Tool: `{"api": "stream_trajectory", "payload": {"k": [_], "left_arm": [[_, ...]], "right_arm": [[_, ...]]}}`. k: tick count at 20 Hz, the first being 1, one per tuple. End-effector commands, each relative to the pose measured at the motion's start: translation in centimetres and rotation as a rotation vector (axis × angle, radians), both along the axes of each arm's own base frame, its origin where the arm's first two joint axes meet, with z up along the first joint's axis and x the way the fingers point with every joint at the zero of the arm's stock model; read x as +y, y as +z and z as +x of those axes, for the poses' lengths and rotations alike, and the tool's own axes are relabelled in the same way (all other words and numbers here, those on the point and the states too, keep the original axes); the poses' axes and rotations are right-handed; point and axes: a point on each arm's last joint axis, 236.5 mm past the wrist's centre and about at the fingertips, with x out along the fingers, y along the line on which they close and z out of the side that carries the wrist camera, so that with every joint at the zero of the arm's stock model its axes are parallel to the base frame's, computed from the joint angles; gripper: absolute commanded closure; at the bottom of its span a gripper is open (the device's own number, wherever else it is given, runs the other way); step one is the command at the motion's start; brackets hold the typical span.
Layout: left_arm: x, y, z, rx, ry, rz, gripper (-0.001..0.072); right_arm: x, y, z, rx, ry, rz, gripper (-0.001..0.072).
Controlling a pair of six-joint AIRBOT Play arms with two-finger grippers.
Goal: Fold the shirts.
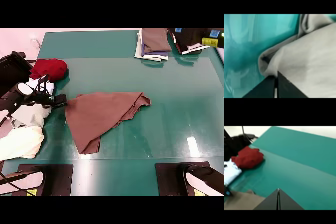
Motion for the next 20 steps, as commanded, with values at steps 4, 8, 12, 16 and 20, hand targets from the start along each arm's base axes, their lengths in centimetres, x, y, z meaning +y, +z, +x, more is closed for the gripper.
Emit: {"api": "stream_trajectory", "payload": {"k": [4,8,12,16,20], "left_arm": [[-0.7,6.1,4.2,-0.152,-0.025,-0.001,0.0684],[-0.7,8.0,5.3,-0.198,-0.026,-0.003,0.0684],[-0.7,7.9,5.2,-0.193,-0.029,-0.003,0.0684],[-0.7,8.0,5.3,-0.2,-0.025,-0.002,0.0684],[-0.7,8.0,5.3,-0.199,-0.025,-0.003,0.0684]], "right_arm": [[-10.1,-14.4,1.0,0.436,-0.251,-0.038,0.0694],[-13.4,-28.1,0.4,0.804,-0.318,-0.008,0.0198],[-11.0,-36.5,0.8,0.983,-0.272,-0.02,0.0199],[-5.2,-40.1,0.1,1.051,-0.111,-0.027,0.0201],[-2.9,-41.4,-0.1,1.054,-0.073,-0.054,0.0229]]}}
